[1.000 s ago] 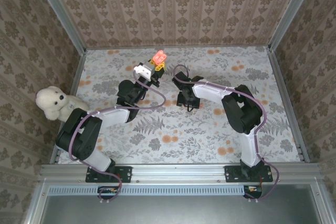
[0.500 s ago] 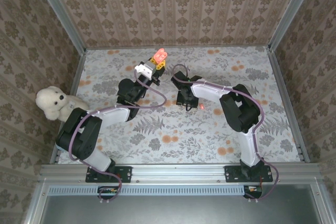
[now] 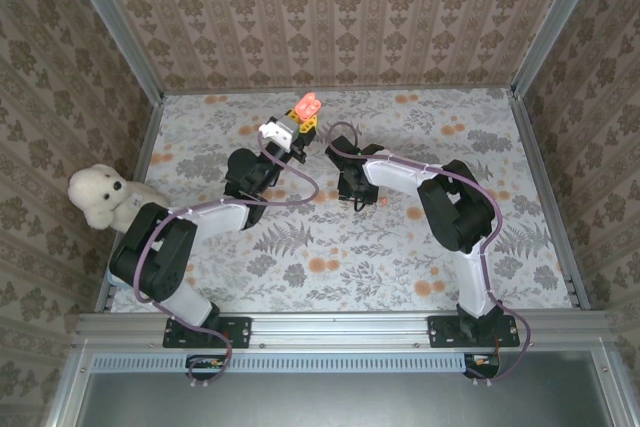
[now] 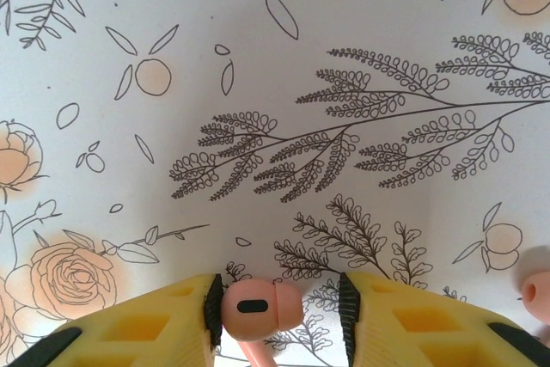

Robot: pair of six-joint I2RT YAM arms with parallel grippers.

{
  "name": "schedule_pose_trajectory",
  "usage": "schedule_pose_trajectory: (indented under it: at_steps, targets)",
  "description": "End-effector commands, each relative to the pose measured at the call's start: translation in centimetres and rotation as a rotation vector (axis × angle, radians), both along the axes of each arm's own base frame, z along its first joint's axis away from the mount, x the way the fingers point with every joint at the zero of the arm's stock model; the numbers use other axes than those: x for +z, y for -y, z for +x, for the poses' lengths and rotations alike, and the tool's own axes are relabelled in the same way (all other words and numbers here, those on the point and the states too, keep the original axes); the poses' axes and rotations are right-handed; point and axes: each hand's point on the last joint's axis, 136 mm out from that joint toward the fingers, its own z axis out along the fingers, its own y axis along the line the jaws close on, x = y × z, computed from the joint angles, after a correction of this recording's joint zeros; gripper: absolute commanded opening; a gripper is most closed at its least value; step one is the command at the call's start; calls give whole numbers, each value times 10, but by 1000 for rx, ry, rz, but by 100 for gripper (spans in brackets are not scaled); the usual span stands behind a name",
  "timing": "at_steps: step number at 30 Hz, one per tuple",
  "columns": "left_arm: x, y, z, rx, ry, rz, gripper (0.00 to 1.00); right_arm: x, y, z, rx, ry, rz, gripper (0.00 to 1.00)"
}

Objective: Insert the wireless bluetooth earbuds into the charging case

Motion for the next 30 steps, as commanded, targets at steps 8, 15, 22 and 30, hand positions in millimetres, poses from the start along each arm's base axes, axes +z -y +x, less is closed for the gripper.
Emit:
schedule_pose_trajectory:
  at_steps: [8,15,22,30]
  targets:
    - [18,6,-4,-37,42,-42,0,-11,-11,-1,-12,-16,14,40]
    - [16,9,-4,-47,37,-41,0,-13,-9,-3,-40,-21,12,37]
    - [16,13,-4,-60,34,-42,0,-11,-11,-1,-29,-7,14,32]
    - [24,15,-8,-74,51,-49,0,0,-10,5,-7,68,32,29]
